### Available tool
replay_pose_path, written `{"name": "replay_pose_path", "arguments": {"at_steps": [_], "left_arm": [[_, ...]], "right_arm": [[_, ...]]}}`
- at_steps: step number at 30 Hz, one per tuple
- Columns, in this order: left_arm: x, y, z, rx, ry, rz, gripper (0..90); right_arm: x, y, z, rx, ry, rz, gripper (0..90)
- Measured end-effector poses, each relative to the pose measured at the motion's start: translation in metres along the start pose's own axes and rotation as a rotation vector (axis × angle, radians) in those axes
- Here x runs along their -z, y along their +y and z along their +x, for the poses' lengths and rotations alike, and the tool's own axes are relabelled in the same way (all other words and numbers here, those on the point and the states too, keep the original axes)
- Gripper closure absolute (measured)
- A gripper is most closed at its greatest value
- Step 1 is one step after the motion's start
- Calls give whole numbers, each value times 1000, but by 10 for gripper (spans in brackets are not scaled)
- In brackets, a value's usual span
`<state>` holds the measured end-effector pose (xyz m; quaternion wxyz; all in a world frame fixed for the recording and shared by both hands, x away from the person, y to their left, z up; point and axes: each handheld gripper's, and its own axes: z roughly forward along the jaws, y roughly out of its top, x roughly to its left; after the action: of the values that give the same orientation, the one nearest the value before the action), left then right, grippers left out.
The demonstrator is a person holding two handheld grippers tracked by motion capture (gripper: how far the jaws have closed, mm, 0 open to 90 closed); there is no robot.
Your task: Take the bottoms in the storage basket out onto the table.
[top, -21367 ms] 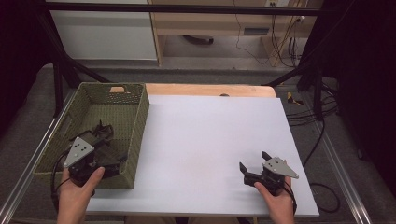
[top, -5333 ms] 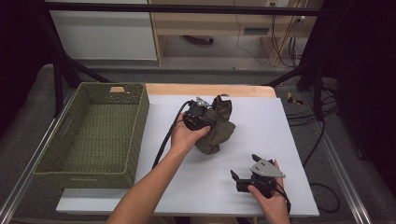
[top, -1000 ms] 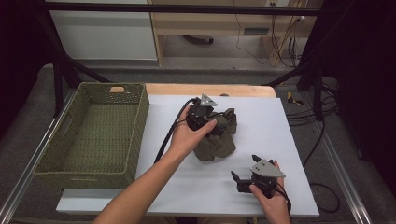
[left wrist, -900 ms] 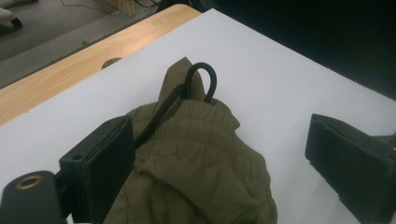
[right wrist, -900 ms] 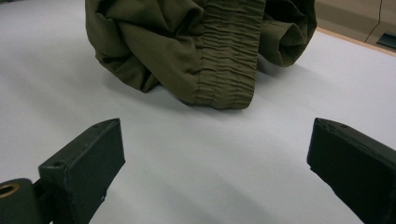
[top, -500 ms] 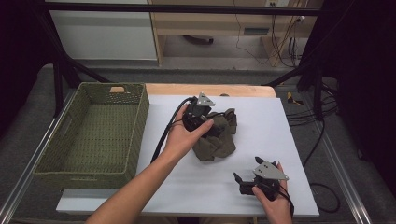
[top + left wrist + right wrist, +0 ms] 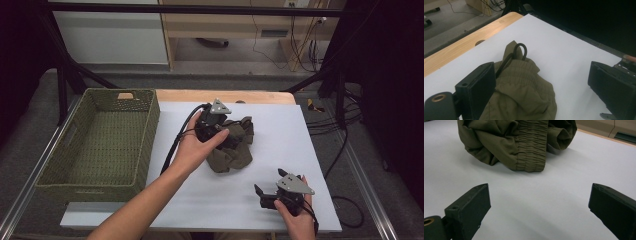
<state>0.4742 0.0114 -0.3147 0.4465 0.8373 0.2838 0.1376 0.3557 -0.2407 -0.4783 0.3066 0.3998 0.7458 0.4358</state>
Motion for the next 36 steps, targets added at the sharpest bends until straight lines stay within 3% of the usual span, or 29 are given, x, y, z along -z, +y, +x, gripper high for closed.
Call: {"name": "replay_pose_path", "arguments": {"at_steps": [16, 36], "left_arm": [[54, 8, -1, -18, 44, -40, 79], [79, 25, -16, -53, 38, -71, 80]], "right_arm": [[2, -1, 2, 9, -13, 11, 43], [5, -1, -2, -29, 4, 14, 45]]}}
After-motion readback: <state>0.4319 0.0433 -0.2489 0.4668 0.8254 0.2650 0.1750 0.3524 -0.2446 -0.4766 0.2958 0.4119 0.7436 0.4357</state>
